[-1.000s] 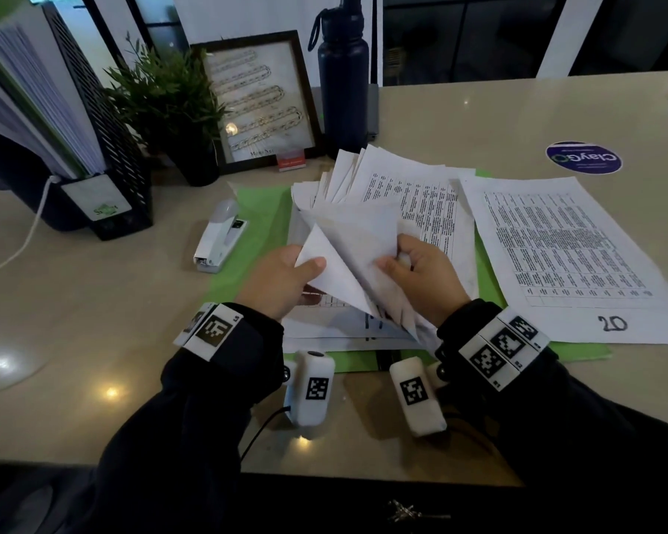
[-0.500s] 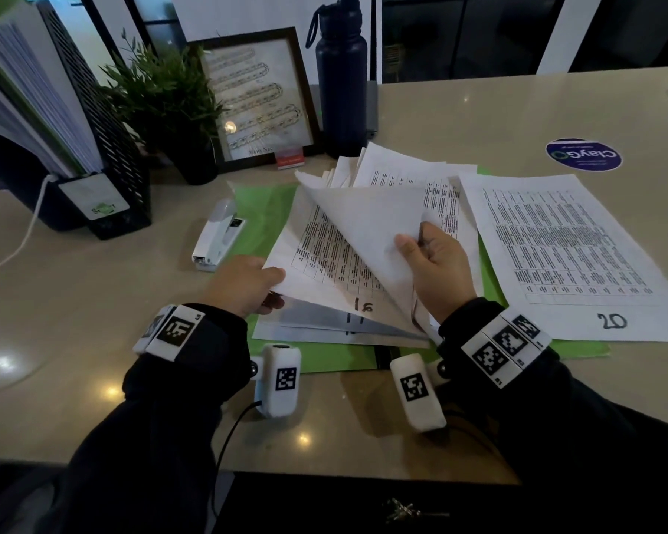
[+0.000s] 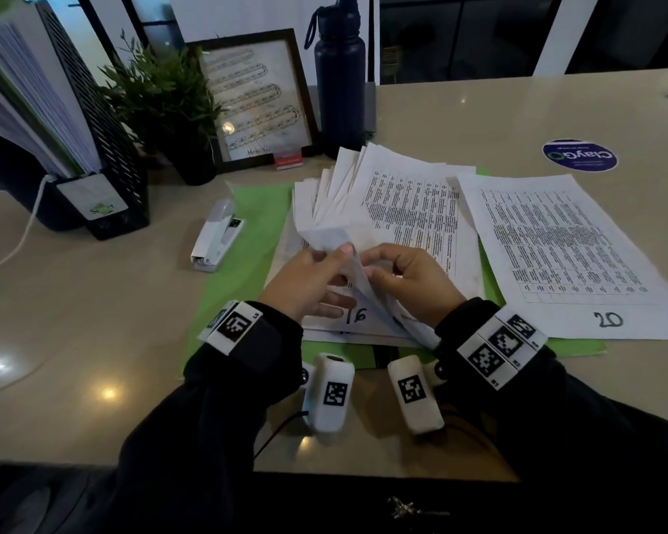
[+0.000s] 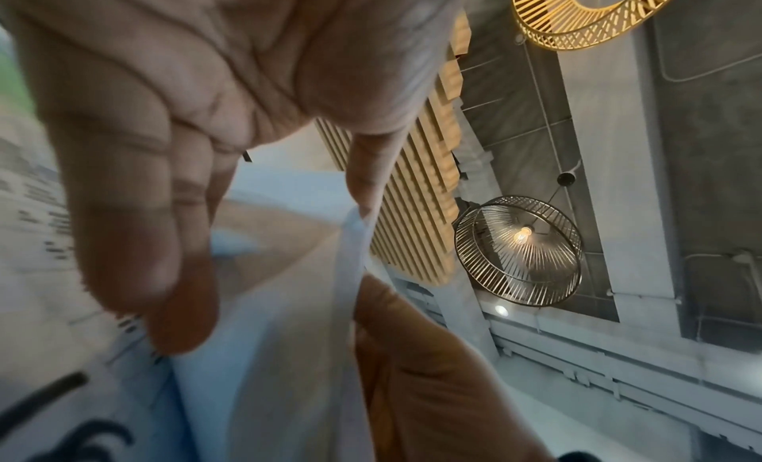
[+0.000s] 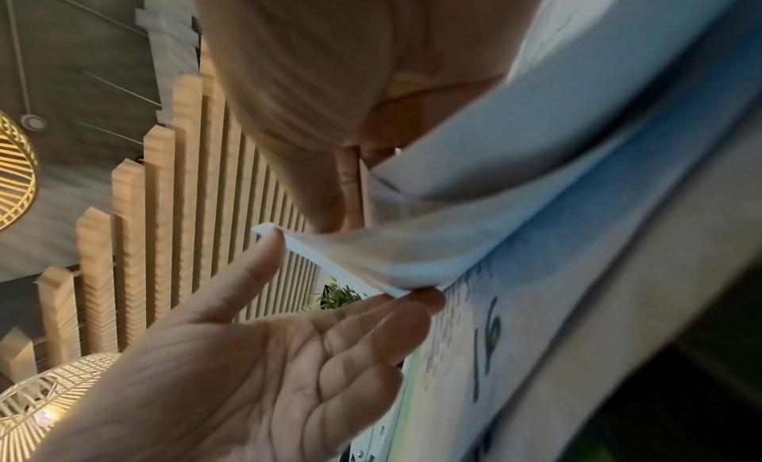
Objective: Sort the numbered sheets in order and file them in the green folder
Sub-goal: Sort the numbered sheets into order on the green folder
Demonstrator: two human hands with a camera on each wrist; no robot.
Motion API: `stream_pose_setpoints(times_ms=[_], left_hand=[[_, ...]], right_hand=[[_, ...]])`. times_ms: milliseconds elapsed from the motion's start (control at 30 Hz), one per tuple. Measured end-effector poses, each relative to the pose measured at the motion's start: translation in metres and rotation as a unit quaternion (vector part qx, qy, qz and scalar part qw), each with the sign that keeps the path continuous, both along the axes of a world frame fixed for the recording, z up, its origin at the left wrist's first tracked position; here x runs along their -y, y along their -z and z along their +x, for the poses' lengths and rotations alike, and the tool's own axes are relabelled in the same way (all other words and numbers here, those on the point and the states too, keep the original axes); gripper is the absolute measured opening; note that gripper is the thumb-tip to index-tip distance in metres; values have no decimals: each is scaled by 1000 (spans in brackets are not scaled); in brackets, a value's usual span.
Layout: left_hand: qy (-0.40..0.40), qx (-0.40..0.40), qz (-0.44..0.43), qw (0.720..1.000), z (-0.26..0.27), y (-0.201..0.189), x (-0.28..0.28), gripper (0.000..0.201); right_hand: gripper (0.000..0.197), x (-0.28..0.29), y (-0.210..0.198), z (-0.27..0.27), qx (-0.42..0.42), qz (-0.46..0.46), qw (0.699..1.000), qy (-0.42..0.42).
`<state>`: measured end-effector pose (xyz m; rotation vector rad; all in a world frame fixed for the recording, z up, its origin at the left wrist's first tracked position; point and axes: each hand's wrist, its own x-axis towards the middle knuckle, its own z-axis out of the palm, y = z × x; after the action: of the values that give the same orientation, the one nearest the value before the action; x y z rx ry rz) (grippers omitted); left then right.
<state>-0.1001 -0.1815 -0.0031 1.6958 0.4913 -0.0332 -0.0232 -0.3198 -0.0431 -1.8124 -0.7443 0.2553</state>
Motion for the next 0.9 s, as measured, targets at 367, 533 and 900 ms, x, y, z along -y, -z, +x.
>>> stream_pose_setpoints(times_ms=[367, 533, 900], left_hand=[[-6, 8, -71, 997, 3, 4, -15, 44], [-6, 22, -80, 997, 2, 3, -13, 29], [13, 48, -81, 995, 0, 5, -12, 41]], right_hand=[[33, -5, 3, -1, -31, -26, 998, -44], [30, -4, 1, -2, -35, -25, 998, -35], [33, -3, 1, -2, -52, -7, 998, -25]])
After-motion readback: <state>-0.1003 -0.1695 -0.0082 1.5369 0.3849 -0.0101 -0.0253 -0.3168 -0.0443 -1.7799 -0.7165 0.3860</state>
